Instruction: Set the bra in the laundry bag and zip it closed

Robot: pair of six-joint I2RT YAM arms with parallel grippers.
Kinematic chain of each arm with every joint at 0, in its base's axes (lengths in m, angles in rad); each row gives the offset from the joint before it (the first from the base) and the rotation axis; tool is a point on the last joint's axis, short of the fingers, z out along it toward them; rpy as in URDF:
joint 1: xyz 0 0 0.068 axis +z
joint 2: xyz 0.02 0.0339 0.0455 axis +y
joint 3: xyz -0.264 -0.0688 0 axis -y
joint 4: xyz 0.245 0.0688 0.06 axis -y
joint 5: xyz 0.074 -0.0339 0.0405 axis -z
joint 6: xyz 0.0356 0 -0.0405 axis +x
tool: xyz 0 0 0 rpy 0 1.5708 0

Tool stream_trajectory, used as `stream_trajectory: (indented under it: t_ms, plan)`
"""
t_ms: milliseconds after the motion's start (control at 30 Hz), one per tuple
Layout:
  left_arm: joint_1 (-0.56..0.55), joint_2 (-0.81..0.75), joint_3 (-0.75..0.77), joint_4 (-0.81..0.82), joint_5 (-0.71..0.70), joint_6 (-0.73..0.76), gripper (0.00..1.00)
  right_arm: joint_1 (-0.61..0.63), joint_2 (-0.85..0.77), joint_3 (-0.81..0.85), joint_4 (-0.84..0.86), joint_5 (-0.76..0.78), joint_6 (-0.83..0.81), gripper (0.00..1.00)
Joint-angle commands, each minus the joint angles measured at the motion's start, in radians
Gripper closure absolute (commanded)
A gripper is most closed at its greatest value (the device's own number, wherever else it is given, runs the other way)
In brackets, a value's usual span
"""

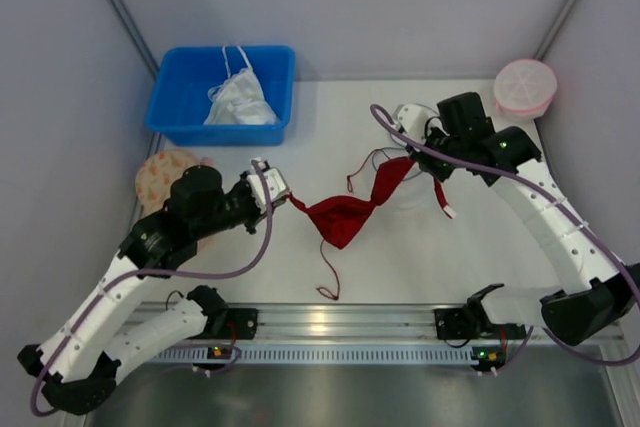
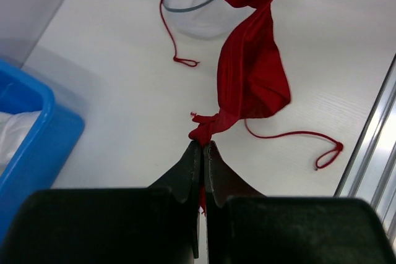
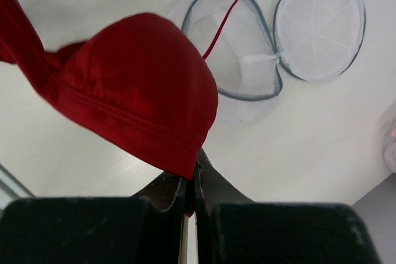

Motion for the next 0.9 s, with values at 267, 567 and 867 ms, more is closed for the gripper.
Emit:
stream_trajectory:
  t_ms: [267, 567, 867]
  plan:
    - [0.053, -0.405, 0.028, -0.226, -0.327, 0.017, 1.0, 0.026, -0.151, 0.035, -0.452, -0.271, -0.137, 1.0]
    - [0.062, -0.53, -0.031, -0.344, -0.25, 0.057, 1.0, 0.138, -0.158, -0.215, -0.513, -0.477, -0.181, 1.0]
    - [0.059, -0.487, -0.175, -0.199, -0.391, 0.035, 1.0, 0.153, 0.101, -0.157, -0.405, -0.491, -0.258, 1.0]
